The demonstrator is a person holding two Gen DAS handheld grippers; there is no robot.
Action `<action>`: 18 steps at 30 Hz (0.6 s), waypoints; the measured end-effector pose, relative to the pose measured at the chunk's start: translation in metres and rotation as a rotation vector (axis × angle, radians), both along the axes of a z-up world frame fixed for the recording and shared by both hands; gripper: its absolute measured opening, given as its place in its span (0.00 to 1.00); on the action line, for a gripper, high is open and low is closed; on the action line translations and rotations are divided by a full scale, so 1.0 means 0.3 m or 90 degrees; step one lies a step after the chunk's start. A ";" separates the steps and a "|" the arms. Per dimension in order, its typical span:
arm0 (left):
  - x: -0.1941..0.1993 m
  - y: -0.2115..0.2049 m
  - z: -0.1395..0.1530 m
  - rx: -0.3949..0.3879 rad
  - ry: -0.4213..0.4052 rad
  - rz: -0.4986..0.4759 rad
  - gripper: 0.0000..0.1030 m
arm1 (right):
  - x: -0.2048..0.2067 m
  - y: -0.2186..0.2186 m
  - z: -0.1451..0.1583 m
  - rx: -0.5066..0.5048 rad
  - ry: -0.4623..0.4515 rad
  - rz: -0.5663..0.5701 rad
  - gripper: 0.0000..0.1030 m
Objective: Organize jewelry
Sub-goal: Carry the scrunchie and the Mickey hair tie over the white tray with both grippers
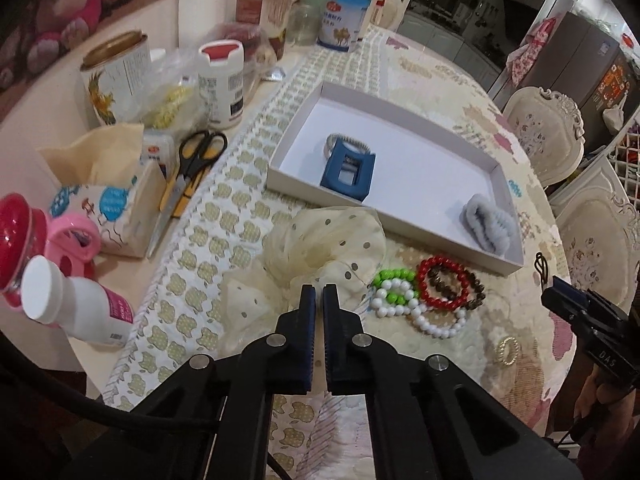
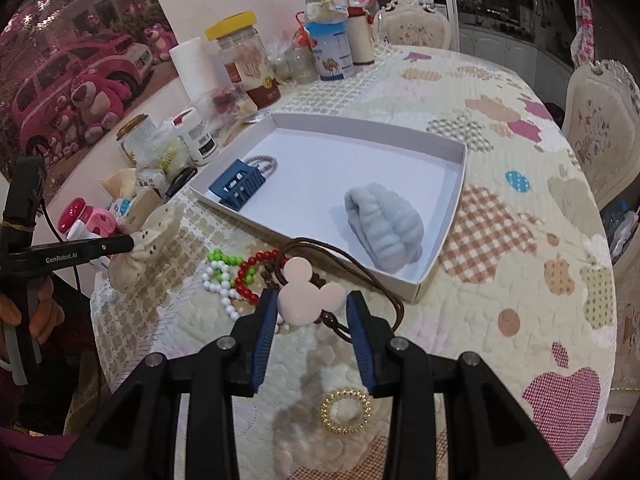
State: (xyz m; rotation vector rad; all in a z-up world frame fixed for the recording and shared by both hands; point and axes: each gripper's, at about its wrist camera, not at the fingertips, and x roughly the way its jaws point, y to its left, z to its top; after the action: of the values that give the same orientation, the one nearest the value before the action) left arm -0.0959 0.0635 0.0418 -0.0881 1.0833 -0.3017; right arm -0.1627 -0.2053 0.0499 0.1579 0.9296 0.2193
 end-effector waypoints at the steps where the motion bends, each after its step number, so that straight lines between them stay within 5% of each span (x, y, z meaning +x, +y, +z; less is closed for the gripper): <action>1: -0.004 0.001 0.010 -0.001 -0.004 0.000 0.00 | -0.001 0.001 0.007 0.000 -0.003 0.001 0.36; 18: 0.080 -0.065 0.203 -0.001 -0.101 -0.013 0.00 | 0.051 0.005 0.135 -0.013 -0.062 -0.004 0.36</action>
State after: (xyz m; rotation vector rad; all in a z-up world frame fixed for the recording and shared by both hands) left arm -0.0718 0.0442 0.1026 -0.0528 0.9277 -0.3227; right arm -0.1475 -0.2038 0.0905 0.1299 0.8343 0.2100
